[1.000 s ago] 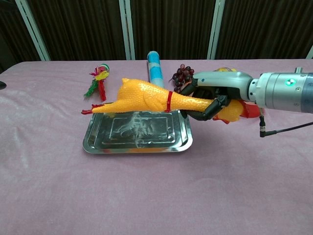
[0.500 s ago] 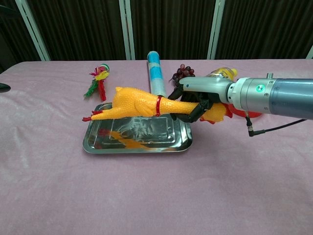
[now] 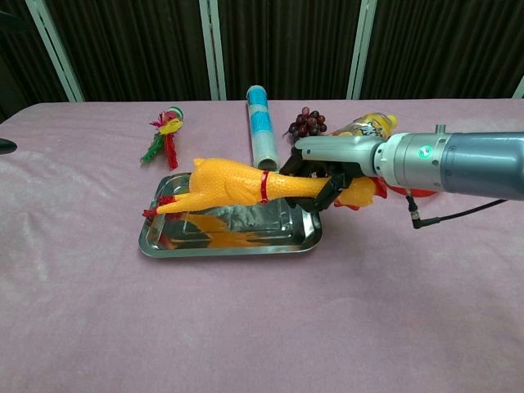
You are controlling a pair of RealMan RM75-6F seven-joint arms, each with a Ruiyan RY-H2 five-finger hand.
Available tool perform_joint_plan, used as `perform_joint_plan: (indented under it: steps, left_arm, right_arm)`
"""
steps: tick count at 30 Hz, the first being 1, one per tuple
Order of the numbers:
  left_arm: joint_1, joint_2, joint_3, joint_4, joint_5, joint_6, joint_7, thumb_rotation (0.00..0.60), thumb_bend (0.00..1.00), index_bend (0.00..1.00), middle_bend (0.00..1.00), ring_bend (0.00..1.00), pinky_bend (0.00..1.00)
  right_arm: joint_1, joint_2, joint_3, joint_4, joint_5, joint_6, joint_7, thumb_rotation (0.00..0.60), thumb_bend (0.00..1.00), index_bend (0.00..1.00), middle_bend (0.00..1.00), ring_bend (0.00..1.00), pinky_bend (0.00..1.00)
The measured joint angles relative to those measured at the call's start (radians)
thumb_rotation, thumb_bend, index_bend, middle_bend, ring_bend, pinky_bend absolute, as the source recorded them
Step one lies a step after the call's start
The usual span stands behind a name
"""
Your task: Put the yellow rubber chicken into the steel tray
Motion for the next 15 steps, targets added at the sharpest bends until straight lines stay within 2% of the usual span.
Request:
perform_joint_plan:
  steps: [2, 5, 11, 15]
  left_arm:
    - [0.003, 0.0, -0.003, 0.002, 0.0, 0.002, -0.004, 0.6, 0.0, 0.0, 0.0, 0.0, 0.0]
    - [0.005, 0.0, -0.005, 0.005, 0.0, 0.001, -0.007, 0.6, 0.0, 0.0, 0.0, 0.0, 0.0]
    - [0.006, -0.003, -0.012, 0.008, 0.001, -0.004, -0.009, 0.6, 0.0, 0.0, 0.0, 0.0, 0.0]
    - [0.007, -0.005, -0.015, 0.007, 0.005, -0.006, -0.006, 0.6, 0.0, 0.0, 0.0, 0.0, 0.0]
  right_arm:
    - [0.002, 0.007, 0.003, -0.007, 0.021, -0.013, -0.02, 0.6, 0.31, 0.07, 0.2, 0.09, 0.2]
    - [0.003, 0.02, 0.011, -0.02, 0.053, -0.023, -0.042, 0.6, 0.17, 0.02, 0.16, 0.06, 0.17]
    - [-0.001, 0.047, 0.025, -0.052, 0.094, -0.029, -0.075, 0.6, 0.05, 0.0, 0.1, 0.02, 0.14]
    - [-0.005, 0.059, 0.028, -0.064, 0.106, -0.03, -0.086, 0.6, 0.02, 0.0, 0.1, 0.02, 0.13]
